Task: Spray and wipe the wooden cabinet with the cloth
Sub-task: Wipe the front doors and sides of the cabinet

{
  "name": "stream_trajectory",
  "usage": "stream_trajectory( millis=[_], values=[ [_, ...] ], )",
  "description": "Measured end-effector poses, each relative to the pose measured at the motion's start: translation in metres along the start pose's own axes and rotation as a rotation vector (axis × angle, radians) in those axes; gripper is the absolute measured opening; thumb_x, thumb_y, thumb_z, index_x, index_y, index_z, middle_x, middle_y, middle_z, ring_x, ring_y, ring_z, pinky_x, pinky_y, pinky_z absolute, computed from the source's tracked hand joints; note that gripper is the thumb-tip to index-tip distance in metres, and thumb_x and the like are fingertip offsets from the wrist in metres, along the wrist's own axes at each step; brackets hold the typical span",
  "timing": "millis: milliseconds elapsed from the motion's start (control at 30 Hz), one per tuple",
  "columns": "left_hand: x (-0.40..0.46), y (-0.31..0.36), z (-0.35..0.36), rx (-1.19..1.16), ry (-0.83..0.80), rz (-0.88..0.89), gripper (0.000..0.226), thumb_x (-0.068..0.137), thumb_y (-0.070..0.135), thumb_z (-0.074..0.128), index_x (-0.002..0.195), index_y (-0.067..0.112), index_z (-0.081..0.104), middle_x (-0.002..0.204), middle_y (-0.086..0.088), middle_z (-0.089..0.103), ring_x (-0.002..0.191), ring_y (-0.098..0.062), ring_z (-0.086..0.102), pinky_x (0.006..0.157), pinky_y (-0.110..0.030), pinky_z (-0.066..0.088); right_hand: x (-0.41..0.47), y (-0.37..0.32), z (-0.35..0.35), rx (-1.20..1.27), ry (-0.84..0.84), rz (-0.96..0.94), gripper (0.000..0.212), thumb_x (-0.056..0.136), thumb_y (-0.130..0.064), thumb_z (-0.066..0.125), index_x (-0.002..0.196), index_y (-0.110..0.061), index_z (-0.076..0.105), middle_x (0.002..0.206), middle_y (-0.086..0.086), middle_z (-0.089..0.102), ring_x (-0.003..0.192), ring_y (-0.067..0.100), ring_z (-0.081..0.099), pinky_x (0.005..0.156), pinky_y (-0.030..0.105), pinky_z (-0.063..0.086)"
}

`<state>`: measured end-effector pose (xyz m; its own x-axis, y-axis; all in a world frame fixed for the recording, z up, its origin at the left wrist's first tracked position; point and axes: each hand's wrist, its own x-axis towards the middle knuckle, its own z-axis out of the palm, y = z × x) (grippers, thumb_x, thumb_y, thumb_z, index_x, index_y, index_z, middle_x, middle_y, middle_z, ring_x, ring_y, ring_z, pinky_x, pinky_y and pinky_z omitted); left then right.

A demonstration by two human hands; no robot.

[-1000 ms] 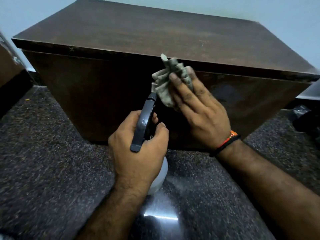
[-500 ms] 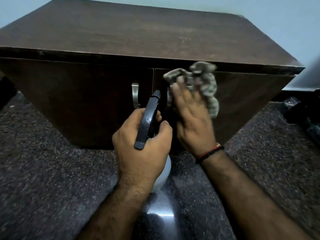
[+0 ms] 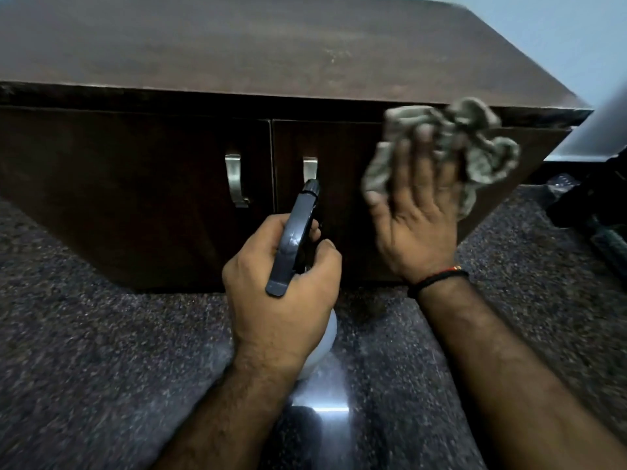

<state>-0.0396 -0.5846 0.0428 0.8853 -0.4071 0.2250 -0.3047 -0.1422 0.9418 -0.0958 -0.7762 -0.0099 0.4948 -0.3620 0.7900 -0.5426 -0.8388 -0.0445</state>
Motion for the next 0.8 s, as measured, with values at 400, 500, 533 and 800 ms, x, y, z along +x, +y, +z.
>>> stream_trajectory(
  millis=[400,500,533,800],
  values=[
    [0.003,0.001,0.031,0.004,-0.093,0.062,0.012,0.078,0.026,0.067,0.072,0.017,0.064,0.058,-0.005,0.063,0.054,-0.027,0.065,0.053,-0.044,0.054,-0.011,-0.019,0.023,0.072,-0.169,-0.272,0.055,0.103,-0.043,0.045,0.150,-0.015,0.038,0.160,0.008,0.034,0.155,0.025,-0.010,0.124,0.039,-0.003],
    [0.003,-0.003,0.032,0.015,-0.114,0.046,0.014,0.078,0.026,0.067,0.070,0.016,0.062,0.056,-0.005,0.061,0.054,-0.025,0.064,0.053,-0.043,0.052,-0.017,-0.015,0.032,0.046,-0.266,-0.366,0.044,0.099,-0.033,0.055,0.138,-0.016,0.060,0.151,0.004,0.052,0.148,0.026,0.033,0.119,0.041,0.029],
    [0.003,-0.004,0.032,0.009,-0.124,0.043,0.013,0.079,0.027,0.067,0.072,0.017,0.063,0.058,-0.005,0.061,0.055,-0.025,0.064,0.053,-0.043,0.052,-0.017,-0.013,0.029,0.032,-0.239,-0.337,0.042,0.101,-0.036,0.052,0.137,-0.019,0.062,0.150,0.001,0.053,0.144,0.026,0.040,0.118,0.039,0.029],
    [0.013,-0.002,0.027,-0.056,-0.201,0.059,0.009,0.082,0.025,0.068,0.081,0.016,0.068,0.064,-0.002,0.061,0.058,-0.022,0.059,0.053,-0.038,0.049,-0.008,-0.014,0.003,-0.090,-0.002,-0.125,0.054,0.102,-0.038,0.050,0.153,-0.037,0.035,0.163,-0.015,0.007,0.155,0.018,-0.008,0.116,0.043,0.020]
  ],
)
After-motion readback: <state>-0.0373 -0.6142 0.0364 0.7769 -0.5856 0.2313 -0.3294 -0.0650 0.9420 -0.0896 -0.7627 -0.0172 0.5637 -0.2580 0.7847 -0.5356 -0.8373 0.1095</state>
